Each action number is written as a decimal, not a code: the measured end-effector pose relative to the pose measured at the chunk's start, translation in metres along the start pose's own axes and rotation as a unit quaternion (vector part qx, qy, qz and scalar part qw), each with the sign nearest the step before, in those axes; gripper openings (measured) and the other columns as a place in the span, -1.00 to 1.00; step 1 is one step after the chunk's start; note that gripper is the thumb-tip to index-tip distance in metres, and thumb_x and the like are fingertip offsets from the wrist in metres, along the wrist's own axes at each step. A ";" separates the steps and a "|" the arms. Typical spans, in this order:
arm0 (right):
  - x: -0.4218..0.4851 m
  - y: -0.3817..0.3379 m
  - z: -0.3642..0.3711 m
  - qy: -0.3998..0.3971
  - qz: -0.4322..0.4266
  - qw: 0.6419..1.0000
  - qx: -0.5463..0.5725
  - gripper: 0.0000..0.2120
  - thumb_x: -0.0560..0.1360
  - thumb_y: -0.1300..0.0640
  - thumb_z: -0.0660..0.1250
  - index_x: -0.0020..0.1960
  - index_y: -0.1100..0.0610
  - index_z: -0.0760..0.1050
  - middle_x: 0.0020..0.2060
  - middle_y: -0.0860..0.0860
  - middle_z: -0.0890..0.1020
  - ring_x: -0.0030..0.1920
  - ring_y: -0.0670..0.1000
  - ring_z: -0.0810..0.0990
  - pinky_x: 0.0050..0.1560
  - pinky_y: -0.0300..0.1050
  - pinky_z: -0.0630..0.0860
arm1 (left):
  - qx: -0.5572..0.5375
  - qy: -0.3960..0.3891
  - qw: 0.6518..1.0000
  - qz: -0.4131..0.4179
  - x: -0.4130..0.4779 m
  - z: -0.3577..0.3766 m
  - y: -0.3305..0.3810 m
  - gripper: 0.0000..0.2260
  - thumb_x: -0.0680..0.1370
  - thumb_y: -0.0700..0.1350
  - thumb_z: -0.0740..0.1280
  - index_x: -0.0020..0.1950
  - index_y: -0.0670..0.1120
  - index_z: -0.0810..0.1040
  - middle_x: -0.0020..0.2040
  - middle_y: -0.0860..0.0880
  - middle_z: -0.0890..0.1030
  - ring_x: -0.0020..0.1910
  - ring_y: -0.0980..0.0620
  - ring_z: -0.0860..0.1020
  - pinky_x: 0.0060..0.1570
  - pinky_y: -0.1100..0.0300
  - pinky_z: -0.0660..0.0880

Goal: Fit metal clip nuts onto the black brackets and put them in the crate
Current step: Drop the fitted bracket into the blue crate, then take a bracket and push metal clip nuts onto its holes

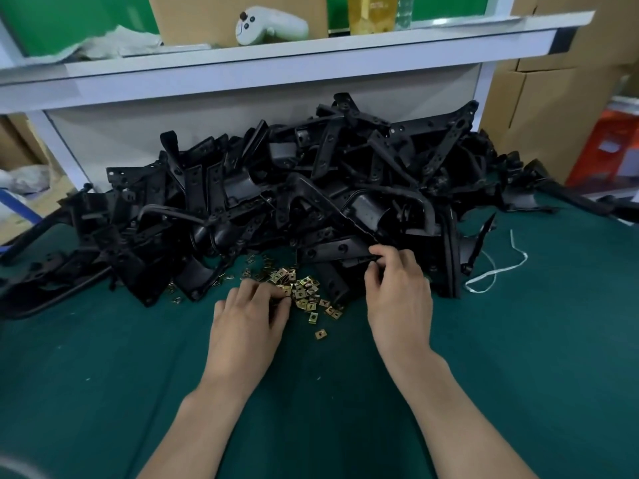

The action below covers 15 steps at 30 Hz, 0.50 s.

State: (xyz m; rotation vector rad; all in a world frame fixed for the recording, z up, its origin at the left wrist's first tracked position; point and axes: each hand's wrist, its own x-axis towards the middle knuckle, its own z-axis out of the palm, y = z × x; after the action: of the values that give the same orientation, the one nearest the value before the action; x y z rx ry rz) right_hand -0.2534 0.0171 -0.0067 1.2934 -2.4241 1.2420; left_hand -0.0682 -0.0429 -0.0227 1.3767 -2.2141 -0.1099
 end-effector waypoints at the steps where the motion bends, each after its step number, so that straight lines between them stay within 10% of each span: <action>1: 0.001 0.001 0.000 0.007 -0.001 1.000 -0.003 -0.75 0.64 0.14 0.30 0.30 0.08 0.56 0.08 0.06 0.57 -0.06 0.10 0.55 0.01 0.10 0.55 | -0.001 0.002 1.000 0.000 0.000 0.000 0.000 -0.81 0.62 0.05 0.32 0.10 -0.02 0.63 0.03 0.04 0.55 0.01 -0.04 0.53 0.11 0.02 0.41; 15: -0.006 -0.002 -0.014 0.090 -0.057 0.991 0.086 -0.81 0.67 0.10 0.10 0.19 0.12 0.43 0.10 0.02 0.52 -0.31 0.09 0.53 -0.34 0.03 0.46 | -0.183 0.091 0.977 -0.061 -0.003 -0.007 0.004 -0.93 0.59 0.03 0.29 -0.04 0.10 0.43 -0.18 0.19 0.56 -0.10 0.01 0.44 -0.18 0.11 0.38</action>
State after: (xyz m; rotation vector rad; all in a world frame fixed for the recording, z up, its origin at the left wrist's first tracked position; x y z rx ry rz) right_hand -0.2522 0.0302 0.0011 1.2793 -2.1293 1.4939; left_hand -0.0669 -0.0371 -0.0170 1.2579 -1.8465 -0.3993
